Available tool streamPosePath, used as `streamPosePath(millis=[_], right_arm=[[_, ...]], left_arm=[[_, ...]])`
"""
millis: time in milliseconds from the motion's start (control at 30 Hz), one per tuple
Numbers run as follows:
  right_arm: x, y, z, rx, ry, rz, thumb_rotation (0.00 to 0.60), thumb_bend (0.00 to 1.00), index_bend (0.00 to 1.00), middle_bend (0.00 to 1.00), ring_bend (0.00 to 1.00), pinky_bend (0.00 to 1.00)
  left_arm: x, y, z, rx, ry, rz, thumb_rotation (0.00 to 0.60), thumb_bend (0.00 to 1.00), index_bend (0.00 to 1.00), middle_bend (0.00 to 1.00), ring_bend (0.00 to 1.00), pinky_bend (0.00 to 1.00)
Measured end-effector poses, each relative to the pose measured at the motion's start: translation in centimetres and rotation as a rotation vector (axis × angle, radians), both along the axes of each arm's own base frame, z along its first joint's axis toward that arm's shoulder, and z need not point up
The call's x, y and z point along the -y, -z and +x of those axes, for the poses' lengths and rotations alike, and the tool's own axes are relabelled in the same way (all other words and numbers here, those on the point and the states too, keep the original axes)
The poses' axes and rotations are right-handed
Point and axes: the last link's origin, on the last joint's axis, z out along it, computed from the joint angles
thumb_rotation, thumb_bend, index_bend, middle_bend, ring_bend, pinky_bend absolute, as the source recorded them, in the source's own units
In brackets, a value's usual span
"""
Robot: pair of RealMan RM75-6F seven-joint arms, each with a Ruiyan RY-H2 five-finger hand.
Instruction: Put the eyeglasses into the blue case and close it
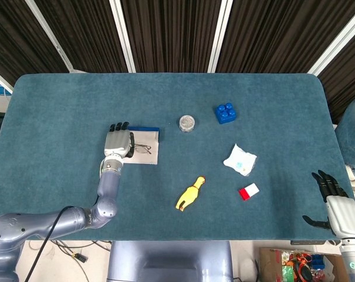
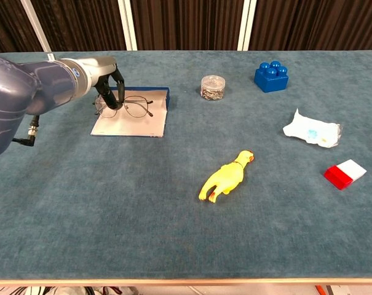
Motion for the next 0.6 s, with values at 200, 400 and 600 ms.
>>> streamPosePath(millis=[200, 400, 600], right_arm=[[0.0, 0.0, 0.0, 0.004, 0.004, 0.002, 0.6, 0.1, 0.0, 0.0, 0.04, 0.21], [0.0, -0.1, 0.0, 0.01, 0.01, 0.001, 0.6, 0.1, 0.0, 0.0, 0.04, 0.21], [0.1, -0.1, -0.1, 0.013, 0.015, 0.003, 0.6, 0.1, 0.0, 0.0, 0.04, 0.21]], left_arm=[[-1.2, 0.7, 0.1, -0.015, -0.006, 0.021, 0.6, 0.43, 0.59, 0.08, 0.0, 0.0], [-2.2, 1.5, 0.1, -0.023, -0.007, 0.056, 0.6, 0.43, 0.59, 0.08, 0.0, 0.0], [-2.7, 2.6, 0.5, -0.008, -0.019, 0.059, 0.6, 0.43, 0.59, 0.08, 0.0, 0.0]])
